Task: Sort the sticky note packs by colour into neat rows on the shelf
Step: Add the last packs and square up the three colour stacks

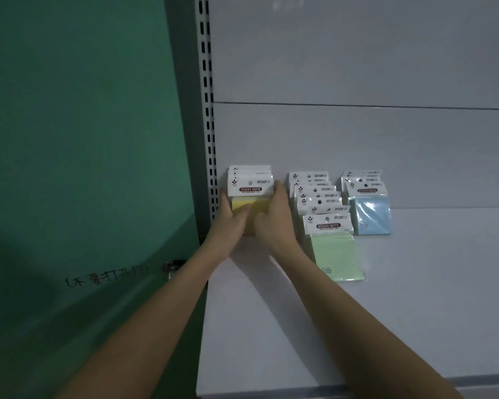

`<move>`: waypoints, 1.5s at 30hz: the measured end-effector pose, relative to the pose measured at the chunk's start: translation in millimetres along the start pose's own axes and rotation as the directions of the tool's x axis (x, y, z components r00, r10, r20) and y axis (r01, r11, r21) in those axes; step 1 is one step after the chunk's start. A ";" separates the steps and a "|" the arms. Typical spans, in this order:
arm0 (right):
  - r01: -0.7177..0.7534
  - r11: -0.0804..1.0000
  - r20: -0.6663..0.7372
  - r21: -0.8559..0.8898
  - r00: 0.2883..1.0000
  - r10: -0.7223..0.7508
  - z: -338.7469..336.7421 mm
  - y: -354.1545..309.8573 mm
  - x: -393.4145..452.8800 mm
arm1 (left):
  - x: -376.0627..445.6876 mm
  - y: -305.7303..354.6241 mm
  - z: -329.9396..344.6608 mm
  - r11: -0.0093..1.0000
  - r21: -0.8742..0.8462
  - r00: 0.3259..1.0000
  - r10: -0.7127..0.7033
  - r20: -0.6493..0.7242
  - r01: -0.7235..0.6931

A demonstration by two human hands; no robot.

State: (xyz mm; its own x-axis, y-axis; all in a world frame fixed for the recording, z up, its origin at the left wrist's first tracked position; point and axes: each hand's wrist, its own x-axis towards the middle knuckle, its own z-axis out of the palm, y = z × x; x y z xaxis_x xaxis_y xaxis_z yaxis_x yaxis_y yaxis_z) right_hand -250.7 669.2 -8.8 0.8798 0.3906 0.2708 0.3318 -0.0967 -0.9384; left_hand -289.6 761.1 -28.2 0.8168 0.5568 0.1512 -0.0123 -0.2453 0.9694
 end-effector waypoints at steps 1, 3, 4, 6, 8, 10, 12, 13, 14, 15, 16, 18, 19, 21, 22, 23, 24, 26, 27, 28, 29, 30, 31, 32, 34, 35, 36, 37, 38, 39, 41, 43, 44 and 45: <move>0.038 0.999 -0.001 0.008 0.999 -0.038 -3.6 -8.8 0.5 | 0.0 6.0 -0.9 1.000 -0.002 0.999 0.027 -0.025 -0.027; 0.074 0.997 -0.004 -0.030 0.997 -0.074 -16.3 -27.1 -0.2 | -4.4 19.9 -0.2 0.998 0.030 0.988 0.066 -0.142 -0.062; 0.101 0.992 -0.021 -0.079 0.994 -0.103 -24.6 -33.1 0.6 | -10.1 27.2 2.2 0.995 0.065 0.974 0.090 -0.209 -0.078; 0.171 0.974 -0.044 -0.146 0.983 -0.179 -46.5 -39.2 2.0 | -26.3 41.3 12.1 0.983 0.114 0.952 0.172 -0.253 -0.147; 0.186 0.963 -0.022 -0.193 0.981 -0.194 -72.5 -36.1 5.0 | -41.9 51.1 27.4 0.971 0.119 0.968 0.219 -0.120 -0.205; 0.130 0.956 0.026 -0.262 0.991 -0.128 -101.3 -26.3 6.0 | -55.7 54.4 45.3 0.970 0.105 0.972 0.211 0.099 -0.221; 0.064 0.945 0.068 -0.320 0.997 -0.045 -131.2 -14.4 4.0 | -65.0 52.2 61.0 0.978 0.112 0.956 0.143 0.256 -0.176; 0.029 0.948 0.100 -0.316 0.995 0.003 -145.3 -7.7 1.2 | -68.2 50.7 67.6 0.986 0.104 0.950 0.091 0.299 -0.127; -0.011 0.956 0.144 -0.292 0.988 0.056 -158.3 -2.2 -3.3 | -70.7 49.1 73.2 0.994 0.075 0.942 0.051 0.331 -0.080; -0.055 0.966 0.190 -0.254 0.976 0.106 -169.8 3.1 -7.6 | -72.1 47.4 78.1 0.998 0.049 0.935 0.024 0.353 -0.044; -0.087 0.969 0.226 -0.232 0.964 0.140 -179.6 8.0 -12.0 | -74.0 46.0 82.2 0.999 0.038 0.932 0.002 0.361 -0.017; -0.113 0.960 0.224 -0.256 0.959 0.172 -194.1 17.3 -18.8 | -76.2 41.2 90.1 0.999 0.037 0.934 -0.044 0.356 0.033; -0.124 0.956 0.195 -0.266 0.964 0.180 -199.1 22.0 -20.6 | -77.2 38.8 93.5 0.998 0.032 0.933 -0.067 0.353 0.060; -0.156 0.960 0.206 -0.234 0.957 0.206 -204.8 30.0 -23.1 | -81.0 35.3 100.3 0.994 0.030 0.935 -0.110 0.338 0.107; -0.173 0.961 0.252 -0.215 0.941 0.226 -205.4 34.1 -23.9 | -82.3 33.4 102.8 0.993 0.035 0.939 -0.118 0.324 0.113; -0.186 0.961 0.310 -0.205 0.919 0.244 -204.7 38.4 -24.8 | -83.0 31.7 105.4 0.993 0.037 0.944 -0.118 0.309 0.112; -0.193 0.962 0.364 -0.195 0.896 0.254 -202.8 42.2 -25.8 | -83.4 30.5 108.1 0.993 0.040 0.949 -0.116 0.294 0.109; -0.190 0.968 0.435 -0.164 0.867 0.243 -196.6 50.2 -25.1 | -80.1 28.7 113.5 0.991 0.067 0.958 -0.129 0.258 0.115; -0.171 0.972 0.443 -0.162 0.867 0.227 -192.0 52.9 -24.0 | -77.0 27.6 115.3 0.989 0.081 0.961 -0.137 0.240 0.121; -0.148 0.974 0.437 -0.170 0.875 0.209 -187.5 53.8 -22.8 | -73.6 26.4 116.8 0.988 0.097 0.965 -0.141 0.221 0.122; -0.129 0.976 0.421 -0.174 0.886 0.192 -182.7 56.1 -19.4 | -68.6 24.3 119.1 0.986 0.115 0.971 -0.141 0.194 0.120; -0.107 0.976 0.398 -0.187 0.900 0.175 -178.4 57.6 -15.8 | -63.7 22.6 122.1 0.984 0.133 0.977 -0.136 0.167 0.114; -0.083 0.976 0.372 -0.204 0.915 0.156 -174.3 59.6 -11.7 | -59.0 21.7 125.8 0.983 0.151 0.983 -0.121 0.137 0.100; -0.070 0.973 0.350 -0.221 0.925 0.146 -170.5 60.9 -7.4 | -54.5 21.4 130.3 0.982 0.167 0.989 -0.105 0.102 0.087; -0.056 0.972 0.326 -0.230 0.936 0.131 -163.1 62.3 3.6 | -44.1 23.0 139.3 0.985 0.158 0.996 -0.082 0.034 0.076; -0.054 0.973 0.327 -0.225 0.937 0.128 -159.8 63.2 9.1 | -38.5 23.8 143.1 0.989 0.128 0.997 -0.076 0.005 0.075; -0.051 0.976 0.330 -0.210 0.936 0.120 -156.8 63.6 13.3 | -33.3 26.0 146.5 0.993 0.090 0.997 -0.075 -0.020 0.076; -0.041 0.982 0.328 -0.186 0.939 0.102 -153.7 64.8 16.3 | -28.2 26.8 148.6 0.996 0.047 0.996 -0.072 -0.042 0.074; -0.024 0.987 0.321 -0.157 0.944 0.074 -151.1 65.0 17.3 | -23.7 27.3 150.1 0.998 0.002 0.996 -0.068 -0.057 0.068; 0.001 0.992 0.308 -0.123 0.951 0.038 -148.5 66.7 18.4 | -19.4 25.9 150.4 0.998 -0.040 0.996 -0.060 -0.065 0.058; 0.039 0.997 0.289 -0.072 0.957 -0.016 -144.5 72.9 21.2 | -13.4 21.8 148.0 0.997 -0.064 0.998 -0.041 -0.051 0.037; 0.061 0.995 0.301 -0.075 0.953 -0.036 -143.3 78.8 24.2 | -9.4 16.2 141.6 0.999 -0.029 1.000 -0.024 -0.002 0.024; 0.075 0.993 0.307 -0.089 0.951 -0.044 -143.7 81.4 25.2 | -8.3 13.3 138.3 1.000 -0.010 1.000 -0.018 0.016 0.018; 0.095 0.990 0.308 -0.101 0.949 -0.059 -144.1 83.2 25.7 | -8.0 10.9 135.8 1.000 0.003 1.000 -0.005 0.024 0.005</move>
State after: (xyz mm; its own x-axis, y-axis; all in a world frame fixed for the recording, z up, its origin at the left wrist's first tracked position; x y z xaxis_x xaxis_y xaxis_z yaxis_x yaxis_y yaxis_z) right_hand -151.4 539.3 -48.9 0.7107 0.6589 0.2465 0.4460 -0.1511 -0.8822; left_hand -217.9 646.3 -45.1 0.8306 0.5387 0.1414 -0.0063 -0.2448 0.9695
